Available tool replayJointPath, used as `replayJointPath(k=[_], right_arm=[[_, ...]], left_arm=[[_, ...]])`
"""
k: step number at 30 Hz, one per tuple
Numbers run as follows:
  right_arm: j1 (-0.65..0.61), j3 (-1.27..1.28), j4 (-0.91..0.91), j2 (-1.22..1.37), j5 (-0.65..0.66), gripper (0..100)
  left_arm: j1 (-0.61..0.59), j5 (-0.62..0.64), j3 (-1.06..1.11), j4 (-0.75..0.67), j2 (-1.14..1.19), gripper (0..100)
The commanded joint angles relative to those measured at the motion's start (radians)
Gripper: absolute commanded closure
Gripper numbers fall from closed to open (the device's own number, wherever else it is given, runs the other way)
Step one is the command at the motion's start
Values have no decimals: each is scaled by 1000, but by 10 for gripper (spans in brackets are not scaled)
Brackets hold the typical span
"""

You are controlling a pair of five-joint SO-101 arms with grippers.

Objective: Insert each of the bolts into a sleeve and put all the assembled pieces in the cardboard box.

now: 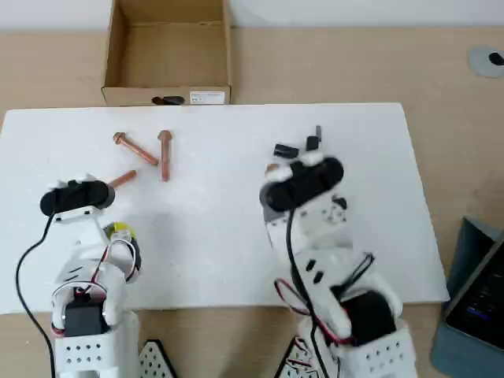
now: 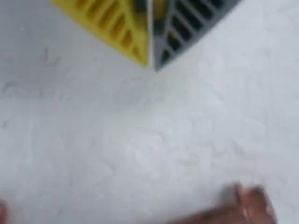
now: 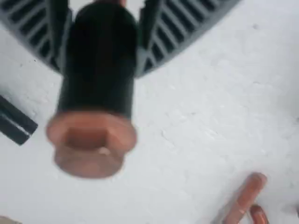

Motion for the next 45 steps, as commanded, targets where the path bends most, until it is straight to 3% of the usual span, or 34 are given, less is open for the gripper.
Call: replayJointPath(k=[1,8,30,42,45], right_arm=[[-2,-236,0,236,-11,989],[-2,-541,-75,627,-11,989],[-2,-1431,-654,1797,-5,989],[-21,-1931,-660,2269,-3,989],[-22,-1992,-612,2336,49,989]], left_arm=[[-11,-6,20,-2,-8,998],[-6,-6,28,0,-8,998],[-6,-2,28,2,-8,998],[-6,0,28,3,-8,998],[-6,0,28,3,-8,998]])
